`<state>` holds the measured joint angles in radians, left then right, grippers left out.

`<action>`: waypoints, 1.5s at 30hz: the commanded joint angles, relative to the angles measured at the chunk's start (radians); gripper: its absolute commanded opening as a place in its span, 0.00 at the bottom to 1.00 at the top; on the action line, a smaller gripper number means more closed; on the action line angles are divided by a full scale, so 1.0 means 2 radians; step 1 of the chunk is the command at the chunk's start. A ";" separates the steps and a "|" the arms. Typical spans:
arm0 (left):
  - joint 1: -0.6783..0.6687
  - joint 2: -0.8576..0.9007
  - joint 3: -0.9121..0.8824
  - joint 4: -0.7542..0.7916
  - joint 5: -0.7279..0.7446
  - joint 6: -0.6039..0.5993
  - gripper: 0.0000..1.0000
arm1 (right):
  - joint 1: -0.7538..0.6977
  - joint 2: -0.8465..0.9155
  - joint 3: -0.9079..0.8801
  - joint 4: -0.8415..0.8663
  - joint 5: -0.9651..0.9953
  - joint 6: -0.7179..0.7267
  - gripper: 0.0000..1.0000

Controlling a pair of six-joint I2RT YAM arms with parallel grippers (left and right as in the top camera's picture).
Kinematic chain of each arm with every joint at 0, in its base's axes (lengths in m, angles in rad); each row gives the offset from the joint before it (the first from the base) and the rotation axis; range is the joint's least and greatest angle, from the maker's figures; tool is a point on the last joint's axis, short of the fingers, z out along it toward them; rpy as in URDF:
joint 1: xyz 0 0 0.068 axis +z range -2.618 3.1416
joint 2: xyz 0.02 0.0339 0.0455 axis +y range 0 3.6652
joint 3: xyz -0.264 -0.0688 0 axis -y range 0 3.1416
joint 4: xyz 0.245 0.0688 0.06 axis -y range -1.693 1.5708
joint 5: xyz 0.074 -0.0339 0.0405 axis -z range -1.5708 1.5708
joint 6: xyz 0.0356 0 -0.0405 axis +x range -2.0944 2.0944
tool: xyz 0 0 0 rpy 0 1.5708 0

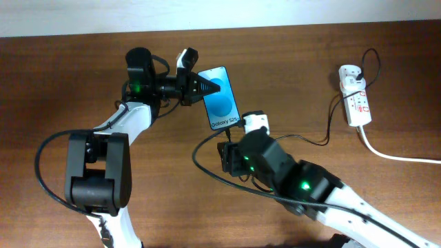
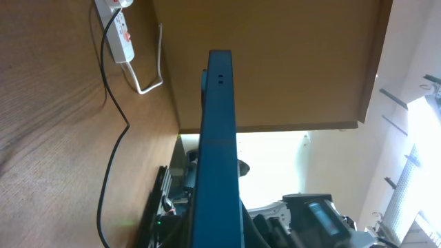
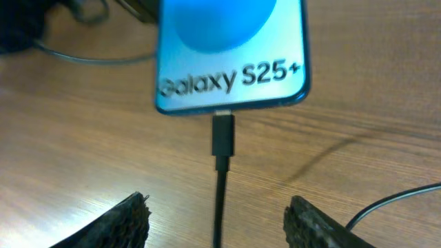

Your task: Plug charger to phone and switch on socket

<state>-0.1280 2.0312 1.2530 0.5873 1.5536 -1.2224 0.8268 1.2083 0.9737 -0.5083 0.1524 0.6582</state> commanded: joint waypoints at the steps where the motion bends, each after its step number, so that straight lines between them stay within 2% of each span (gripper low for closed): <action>1: -0.002 0.001 0.010 0.011 0.009 0.019 0.00 | -0.001 0.041 0.006 0.005 0.008 -0.004 0.53; 3: -0.002 0.001 0.010 0.013 0.009 0.020 0.00 | -0.001 0.051 0.007 0.007 0.008 -0.004 0.38; 7: -0.002 0.001 0.010 0.013 0.010 0.032 0.00 | -0.001 0.051 0.007 0.032 0.015 -0.013 0.20; 9: -0.002 0.001 0.010 0.013 0.010 0.038 0.00 | -0.001 0.051 0.007 0.038 0.031 -0.013 0.15; 11: -0.002 0.001 0.010 0.013 0.010 0.038 0.00 | -0.001 0.051 0.007 0.047 0.042 -0.021 0.04; 20: -0.021 0.001 0.010 0.016 0.010 0.039 0.00 | -0.002 0.054 0.008 0.126 0.048 -0.073 0.04; 30: -0.037 0.001 0.010 0.017 0.010 0.038 0.00 | -0.002 0.056 0.031 0.124 0.029 -0.075 0.05; 32: -0.040 0.001 0.010 0.017 0.010 0.038 0.00 | -0.002 0.054 0.032 0.113 0.027 -0.075 0.14; 35: -0.037 0.001 0.010 0.031 0.010 0.038 0.00 | -0.002 0.046 0.033 0.075 0.002 -0.070 0.20; 38: -0.033 0.001 0.010 0.061 0.007 0.038 0.00 | -0.002 0.015 0.036 0.018 -0.022 -0.061 0.35; 39: -0.033 0.001 0.010 0.062 -0.001 0.036 0.00 | -0.002 0.001 0.042 -0.006 -0.028 -0.061 0.45; 40: -0.033 0.001 0.010 0.062 -0.016 0.029 0.00 | -0.002 -0.023 0.053 -0.044 -0.027 -0.061 0.61; 41: -0.034 0.001 0.010 0.070 -0.031 0.014 0.00 | -0.002 -0.043 0.063 -0.074 -0.027 -0.061 0.71; 43: -0.044 0.000 0.010 0.146 -0.062 -0.048 0.00 | -0.002 -0.091 0.089 -0.144 -0.020 -0.061 0.93; 44: -0.057 0.000 0.012 0.209 -0.077 -0.088 0.00 | -0.002 -0.123 0.103 -0.188 -0.012 -0.062 0.99; 45: -0.072 0.000 0.020 0.247 -0.090 -0.115 0.00 | -0.002 -0.146 0.111 -0.216 -0.001 -0.062 0.99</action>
<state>-0.2077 2.0396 1.2682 0.9348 1.4704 -1.2690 0.8238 1.0168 1.1458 -0.8490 0.1143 0.5411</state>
